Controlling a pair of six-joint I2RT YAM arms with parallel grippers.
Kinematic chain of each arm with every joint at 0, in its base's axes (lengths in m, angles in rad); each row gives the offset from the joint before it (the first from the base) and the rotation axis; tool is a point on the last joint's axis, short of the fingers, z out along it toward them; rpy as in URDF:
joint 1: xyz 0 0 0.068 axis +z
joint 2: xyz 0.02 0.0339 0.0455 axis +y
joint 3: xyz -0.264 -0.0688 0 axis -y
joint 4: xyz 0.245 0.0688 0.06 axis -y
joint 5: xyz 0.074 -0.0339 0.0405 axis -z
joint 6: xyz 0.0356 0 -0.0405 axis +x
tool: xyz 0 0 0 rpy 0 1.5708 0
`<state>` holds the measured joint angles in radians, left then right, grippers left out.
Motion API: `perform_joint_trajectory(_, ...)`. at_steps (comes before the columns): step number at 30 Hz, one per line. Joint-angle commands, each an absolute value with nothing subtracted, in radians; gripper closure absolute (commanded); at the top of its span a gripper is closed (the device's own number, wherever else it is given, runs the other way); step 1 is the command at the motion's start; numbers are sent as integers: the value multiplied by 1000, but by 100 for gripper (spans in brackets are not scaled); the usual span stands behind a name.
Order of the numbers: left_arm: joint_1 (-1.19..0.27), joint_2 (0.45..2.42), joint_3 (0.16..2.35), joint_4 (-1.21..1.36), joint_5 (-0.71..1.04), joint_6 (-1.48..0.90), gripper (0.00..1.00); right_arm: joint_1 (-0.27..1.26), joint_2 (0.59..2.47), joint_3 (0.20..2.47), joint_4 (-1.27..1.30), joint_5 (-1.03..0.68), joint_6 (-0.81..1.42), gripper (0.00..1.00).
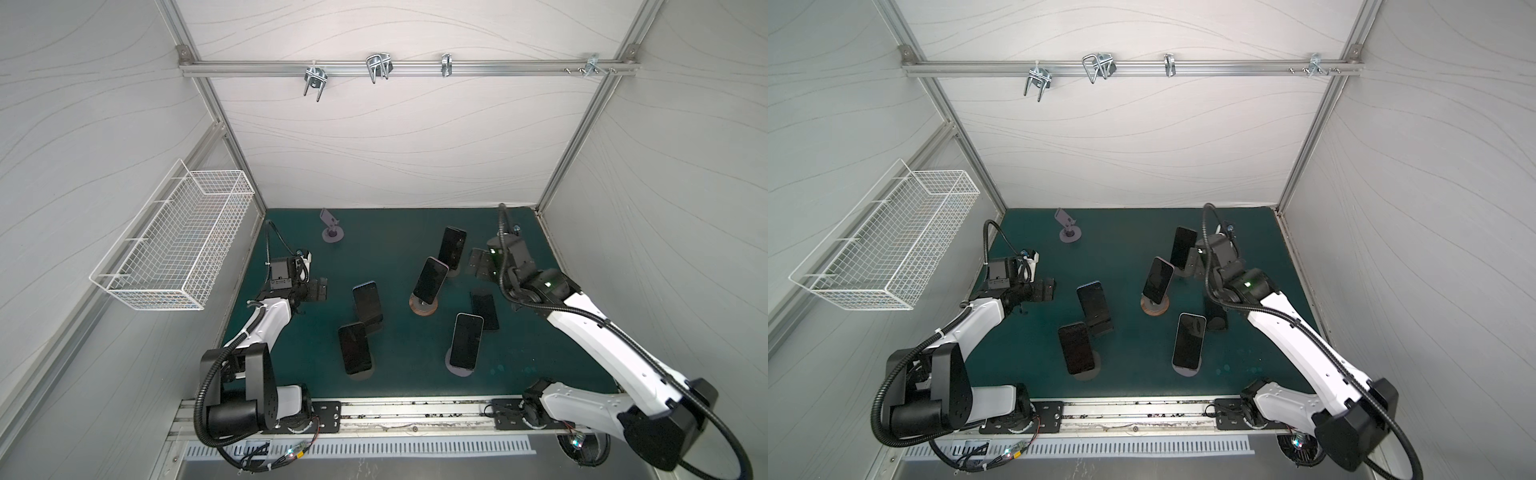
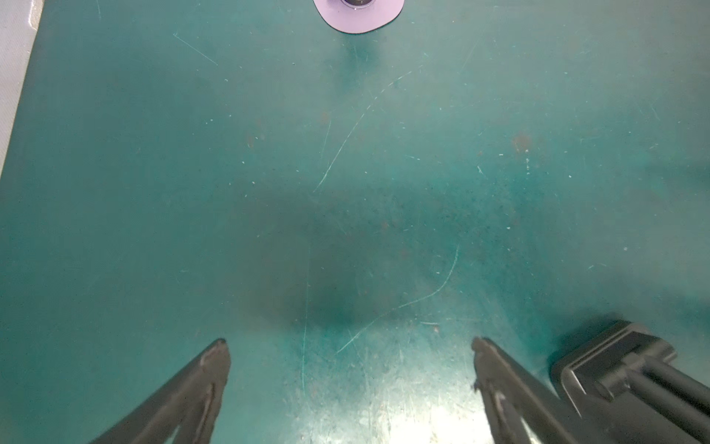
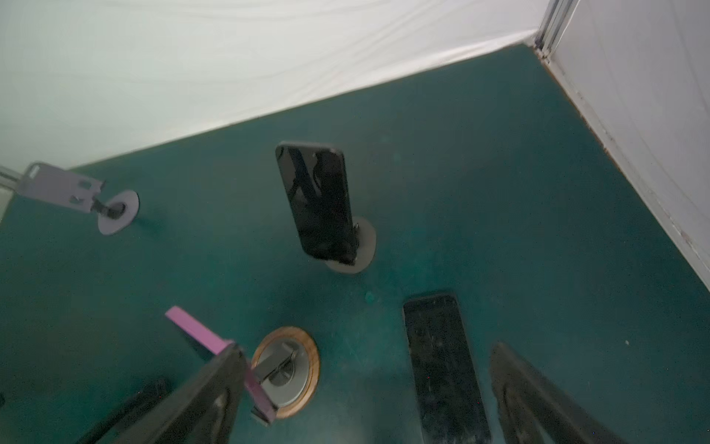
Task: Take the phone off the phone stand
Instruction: 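Reach the right gripper over the pink-cased phone on the wooden-rimmed stand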
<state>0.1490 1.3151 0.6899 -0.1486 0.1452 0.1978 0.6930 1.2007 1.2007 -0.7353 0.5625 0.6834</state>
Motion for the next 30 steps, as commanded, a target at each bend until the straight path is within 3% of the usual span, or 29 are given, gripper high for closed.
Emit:
perform_joint_trajectory(1,153,1300,714,-107,141,198,0,783,1292,1311,-1044,683,968,1)
perform_joint_trajectory(6,153,1294,709,-105,145,199,0,825,1432,1459,-1190,650,1144,1)
perform_joint_trajectory(11,153,1293,707,-104,147,201,0,877,1510,1519,-1170,630,1230,1)
perform_joint_trajectory(19,153,1286,703,-100,143,198,0,891,1638,1584,-1085,608,1262,1)
perform_joint_trajectory(30,153,1289,704,-101,143,200,0,908,1809,1743,-1204,639,1329,1)
